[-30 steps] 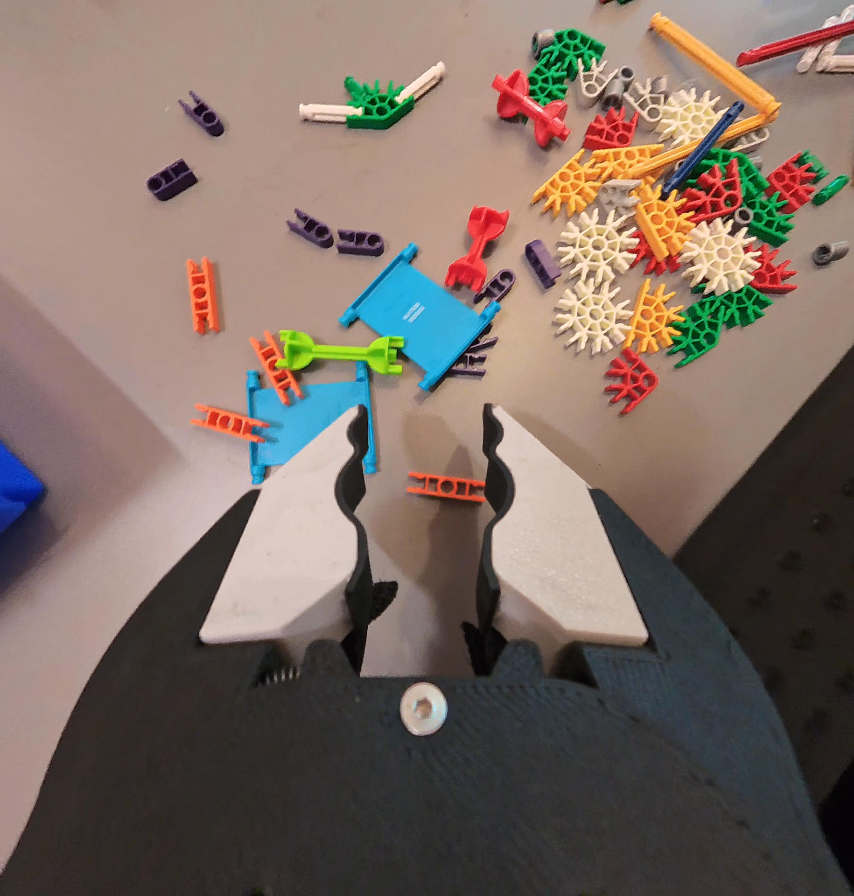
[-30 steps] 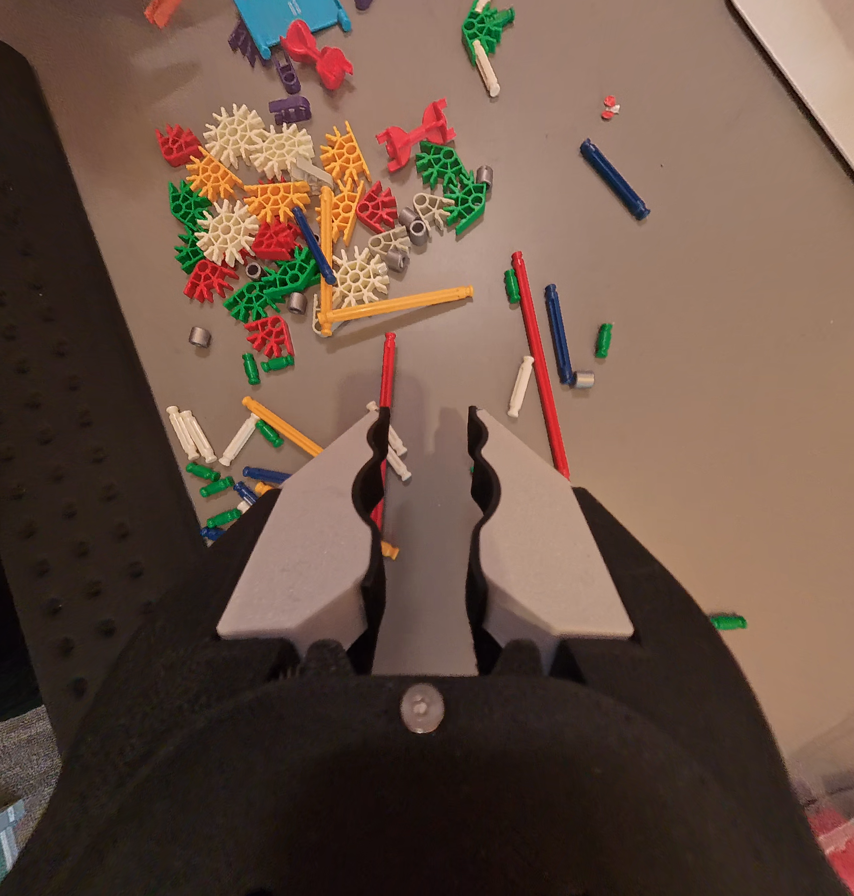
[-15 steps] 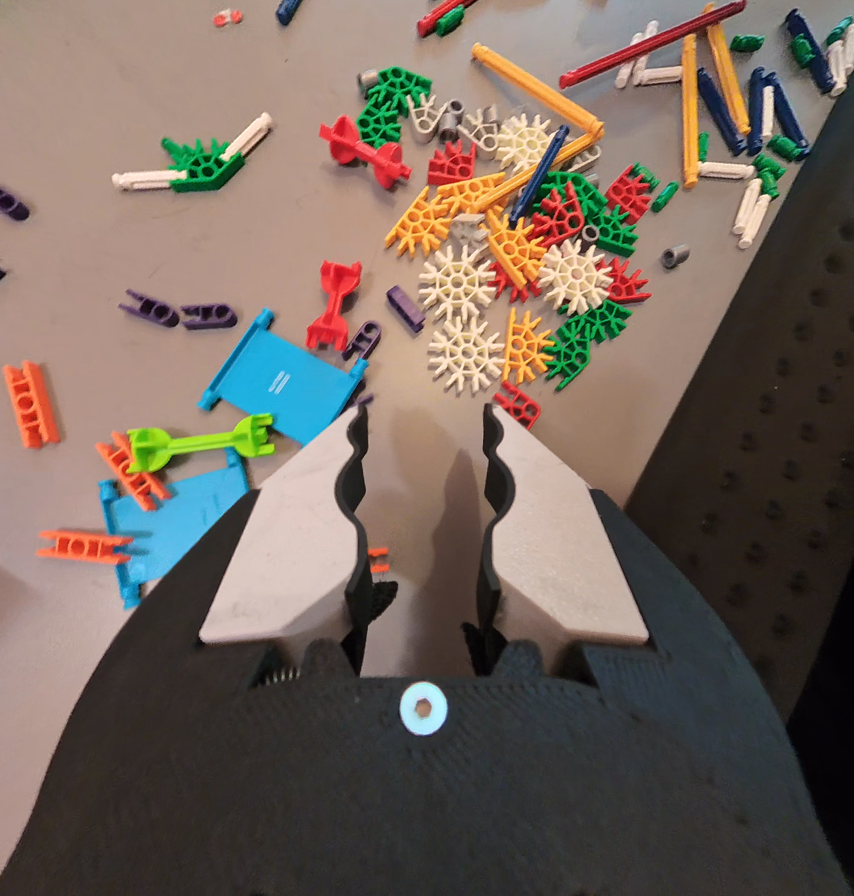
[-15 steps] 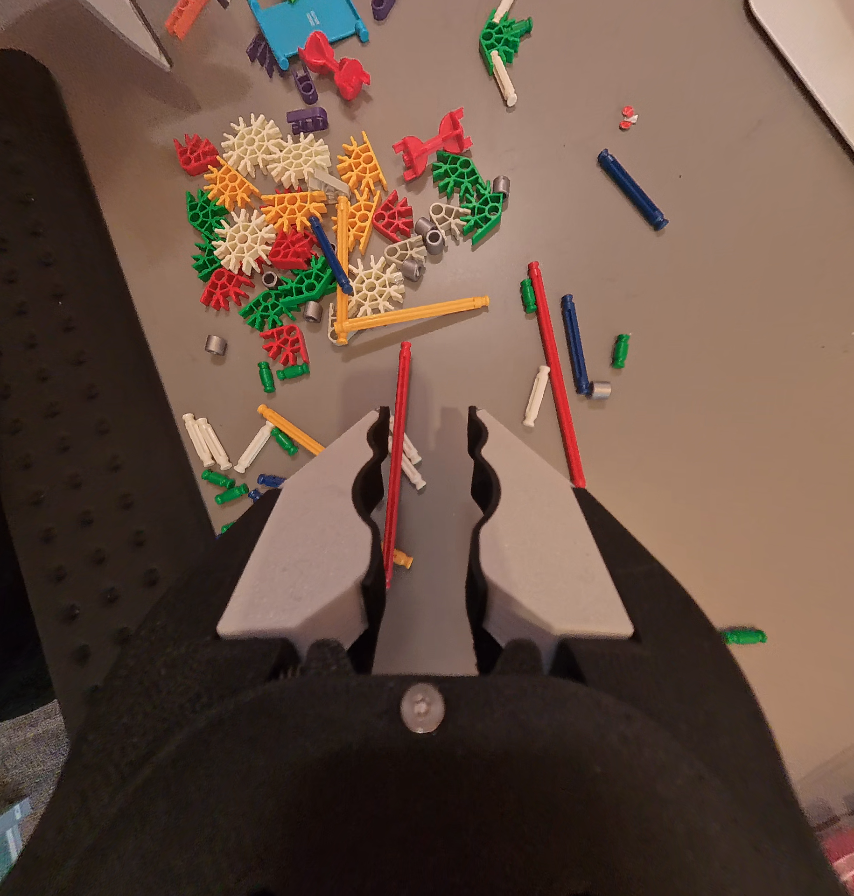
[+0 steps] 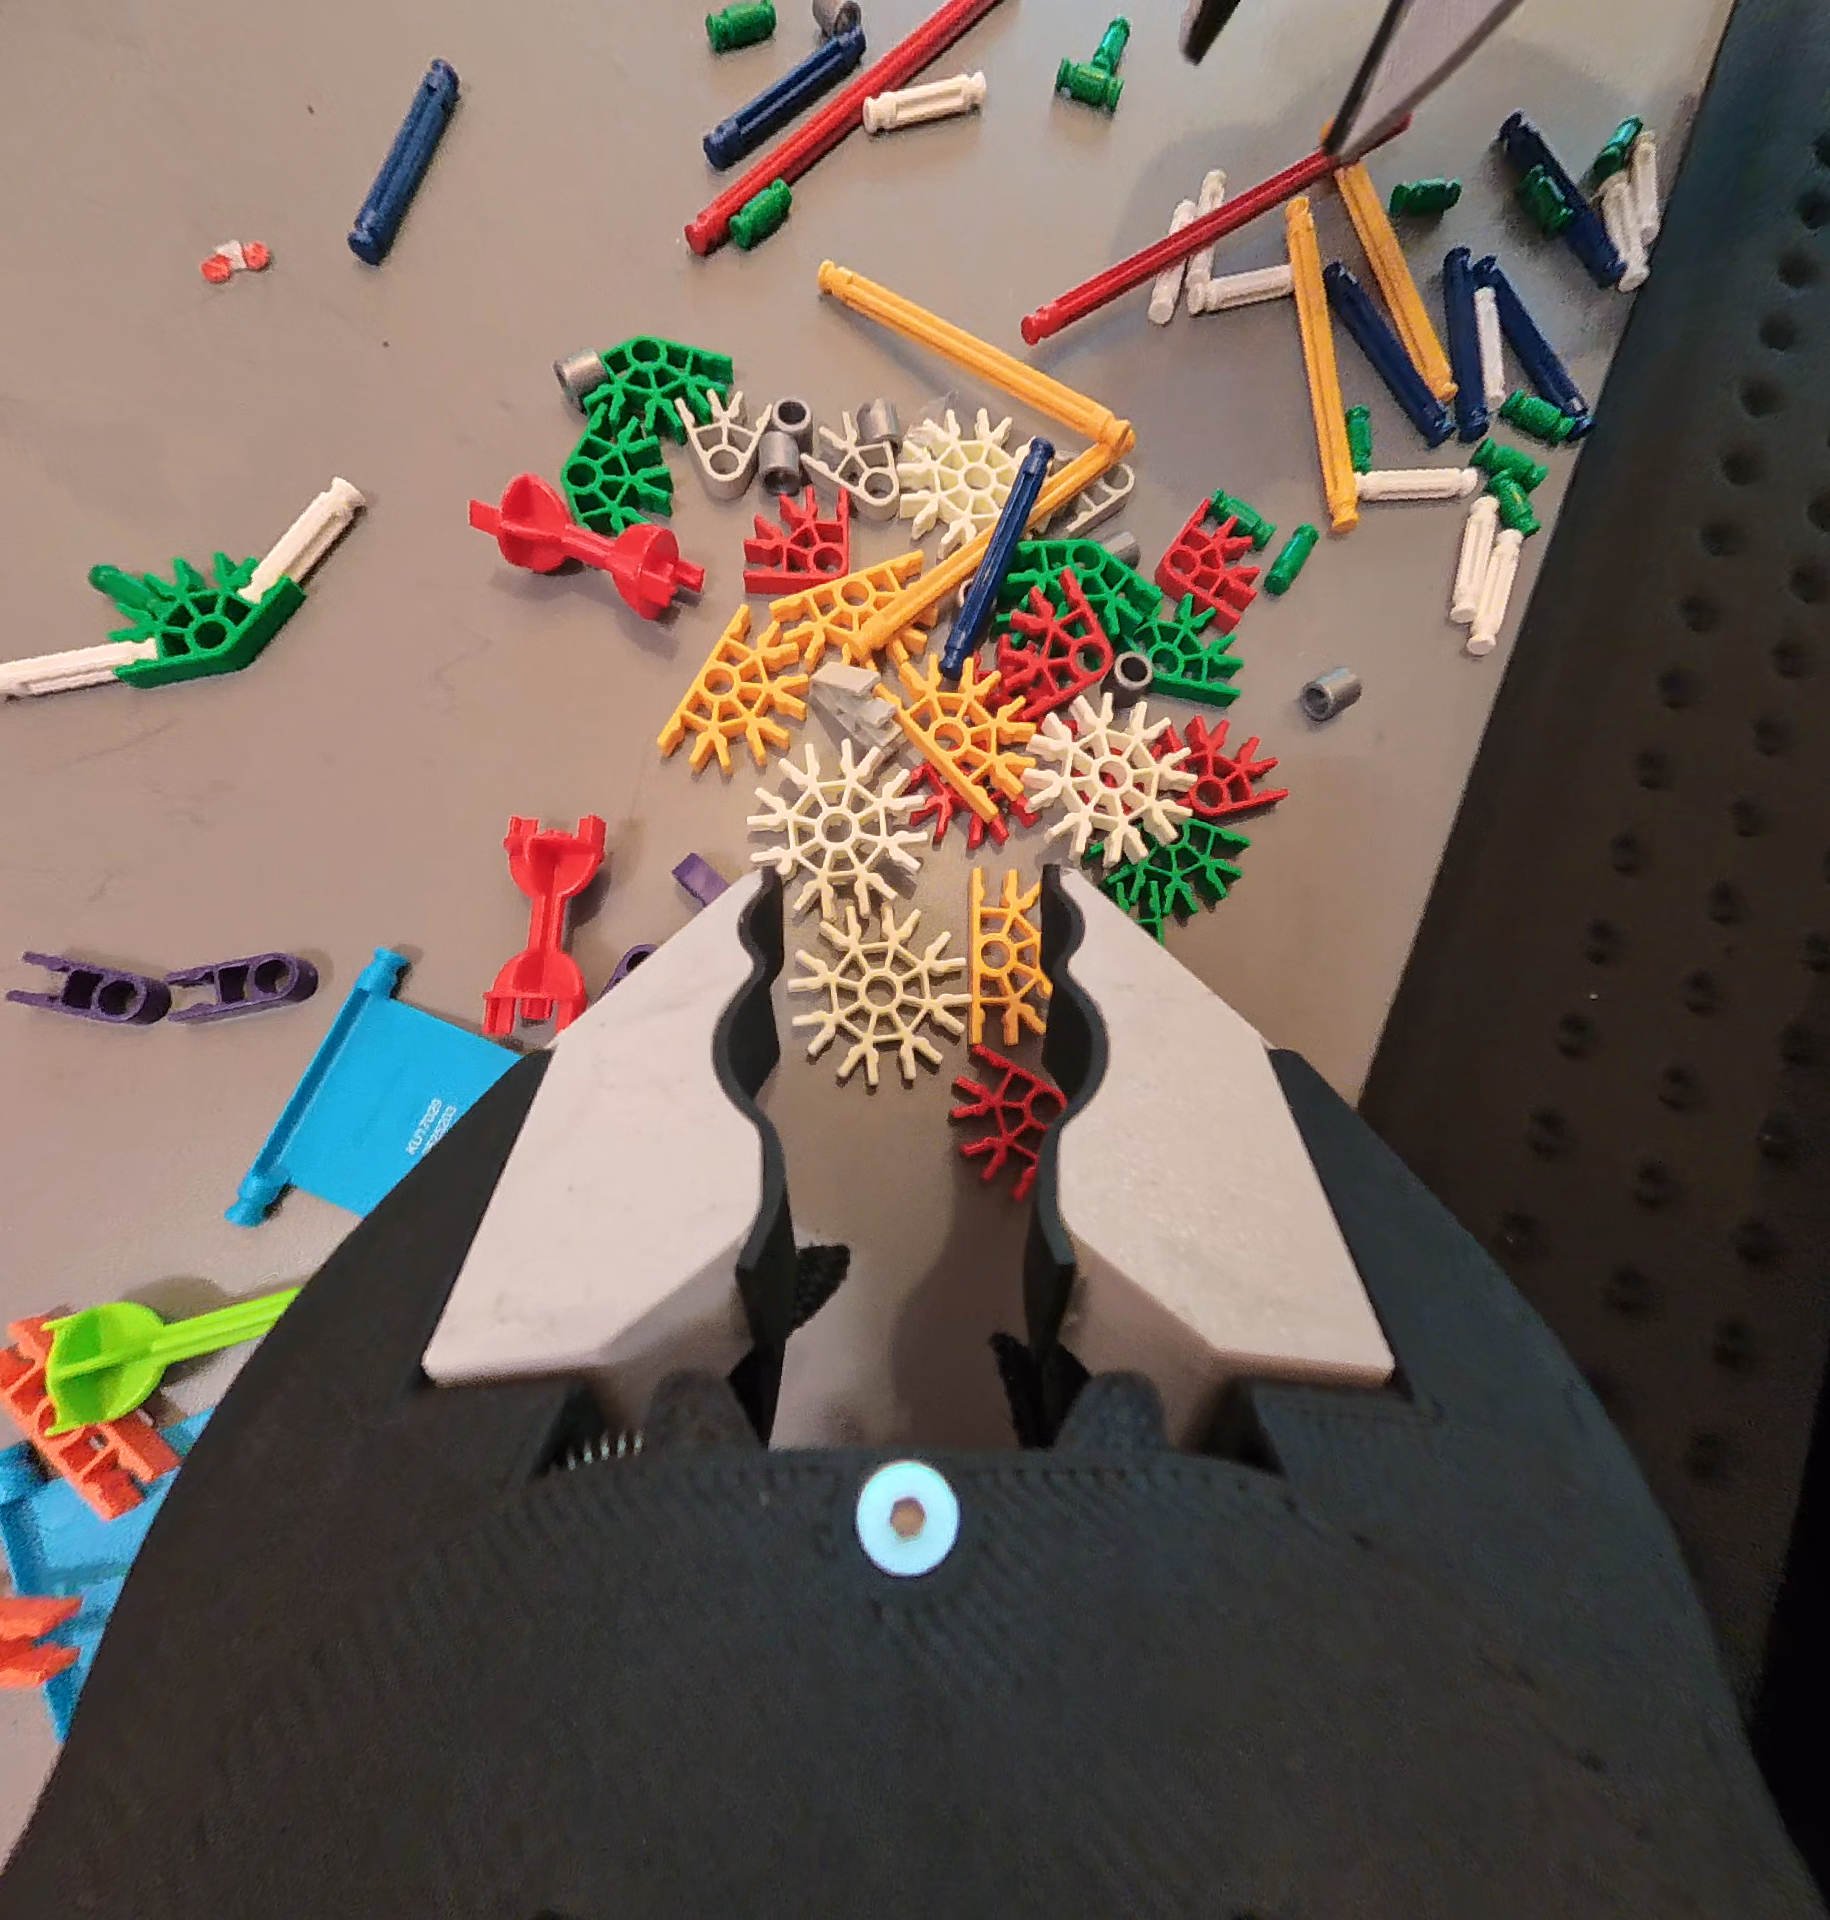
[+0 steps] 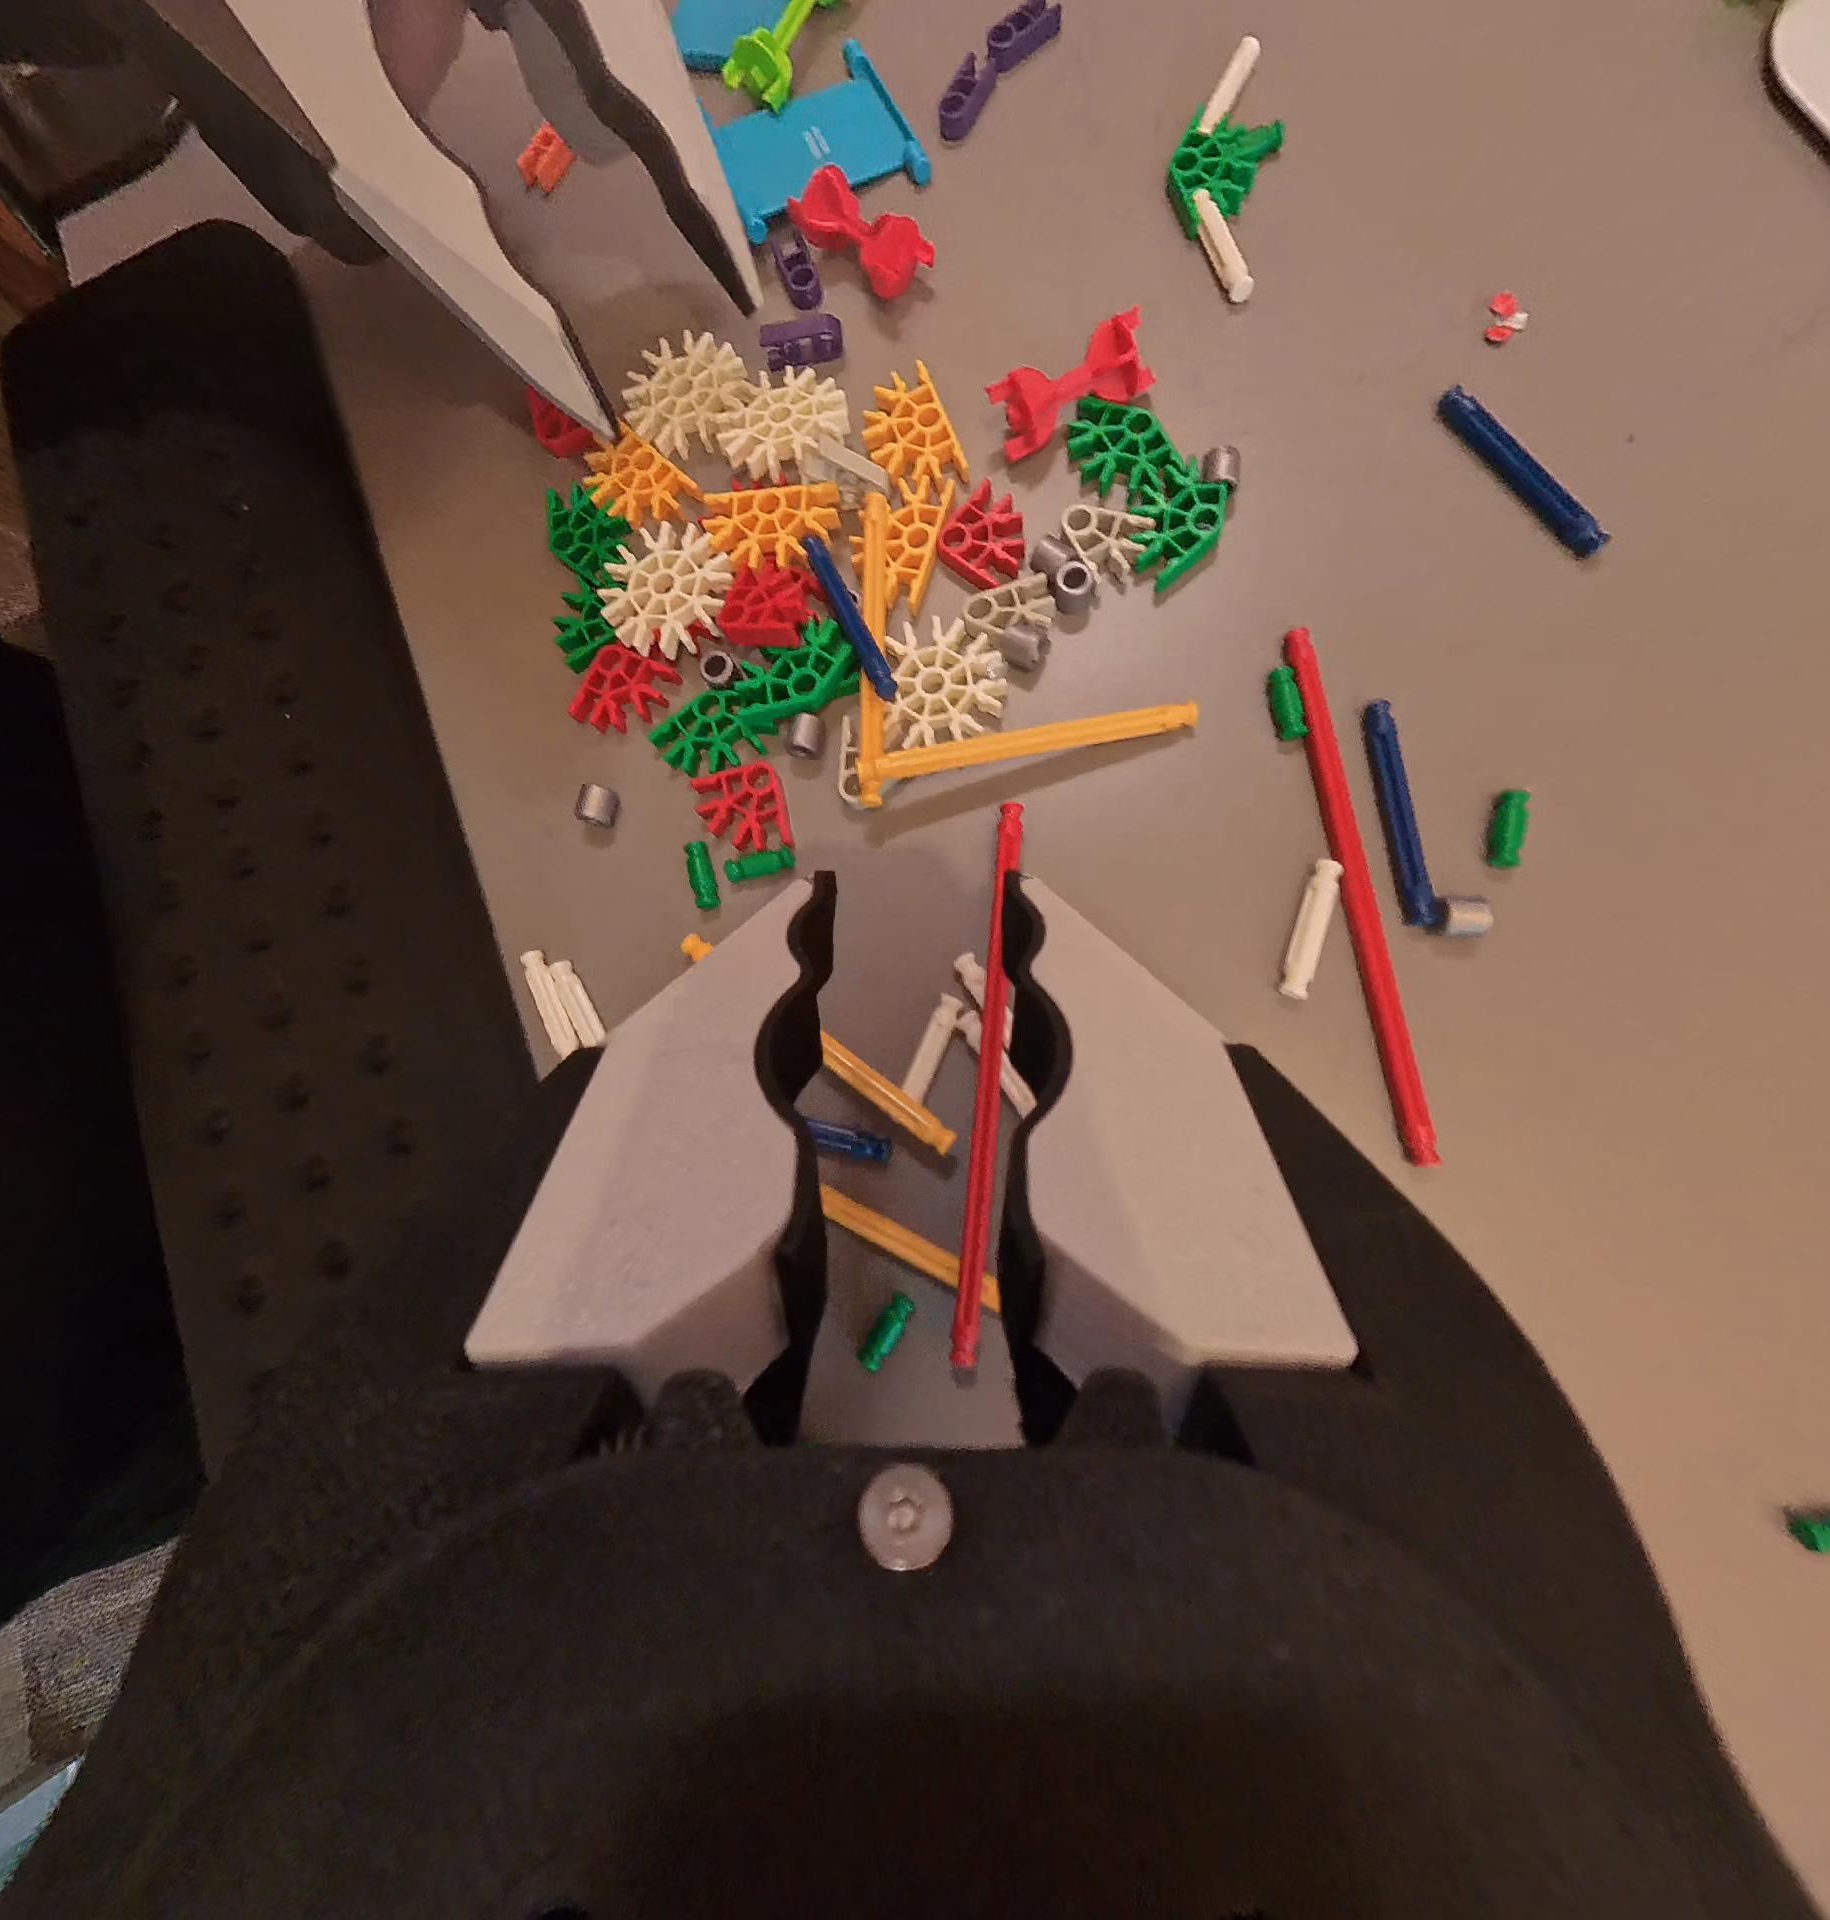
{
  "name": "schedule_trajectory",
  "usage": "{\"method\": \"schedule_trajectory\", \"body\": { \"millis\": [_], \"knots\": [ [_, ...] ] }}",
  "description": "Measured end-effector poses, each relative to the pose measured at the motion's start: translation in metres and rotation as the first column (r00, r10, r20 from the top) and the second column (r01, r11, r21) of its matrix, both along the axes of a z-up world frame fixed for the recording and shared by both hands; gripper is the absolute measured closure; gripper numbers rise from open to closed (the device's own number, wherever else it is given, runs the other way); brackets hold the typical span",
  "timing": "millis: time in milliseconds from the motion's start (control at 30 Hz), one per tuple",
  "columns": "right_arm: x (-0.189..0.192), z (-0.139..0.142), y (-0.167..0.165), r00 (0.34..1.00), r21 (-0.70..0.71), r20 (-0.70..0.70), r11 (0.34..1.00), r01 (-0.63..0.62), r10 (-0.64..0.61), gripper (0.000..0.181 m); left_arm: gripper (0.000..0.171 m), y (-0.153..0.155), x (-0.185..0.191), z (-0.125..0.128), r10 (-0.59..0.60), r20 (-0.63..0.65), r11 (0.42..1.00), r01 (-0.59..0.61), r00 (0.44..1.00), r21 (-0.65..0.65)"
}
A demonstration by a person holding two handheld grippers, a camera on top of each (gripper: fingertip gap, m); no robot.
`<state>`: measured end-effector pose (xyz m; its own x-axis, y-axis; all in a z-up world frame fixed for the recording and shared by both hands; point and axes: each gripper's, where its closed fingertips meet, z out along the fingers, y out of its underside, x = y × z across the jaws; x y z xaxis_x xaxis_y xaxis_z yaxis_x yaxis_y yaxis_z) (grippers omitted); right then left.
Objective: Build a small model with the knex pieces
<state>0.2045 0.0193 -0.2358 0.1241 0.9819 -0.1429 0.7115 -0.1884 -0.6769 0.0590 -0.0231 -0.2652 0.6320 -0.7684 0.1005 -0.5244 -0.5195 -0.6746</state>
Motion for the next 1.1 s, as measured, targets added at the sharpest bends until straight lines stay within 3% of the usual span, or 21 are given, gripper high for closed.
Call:
{"method": "schedule_trajectory", "body": {
  "millis": [200,533,833,1100],
  "knots": [
    [-0.022,-0.004,-0.021,0.997,-0.031,-0.015,0.997,-0.071,0.071,0.139,0.118,-0.008,0.007,-0.008,-0.018,0.005,0.999,0.018,1.0,-0.037],
    [-0.035,-0.022,-0.049,0.983,-0.056,0.043,0.983,-0.175,0.178,0.143,0.121,-0.022,0.009,-0.012,-0.046,-0.013,0.998,0.046,0.999,-0.047],
    [0.004,-0.015,-0.022,0.996,-0.04,0.062,0.997,-0.059,0.062,0.144,0.122,-0.027,0.0,-0.003,-0.01,0.026,0.999,0.011,1.0,-0.042],
    [0.054,-0.017,0.004,0.992,-0.011,0.102,0.997,0.072,-0.071,0.155,0.121,-0.023,0.015,-0.004,-0.01,0.047,0.999,0.012,0.999,-0.035]
  ]
}}
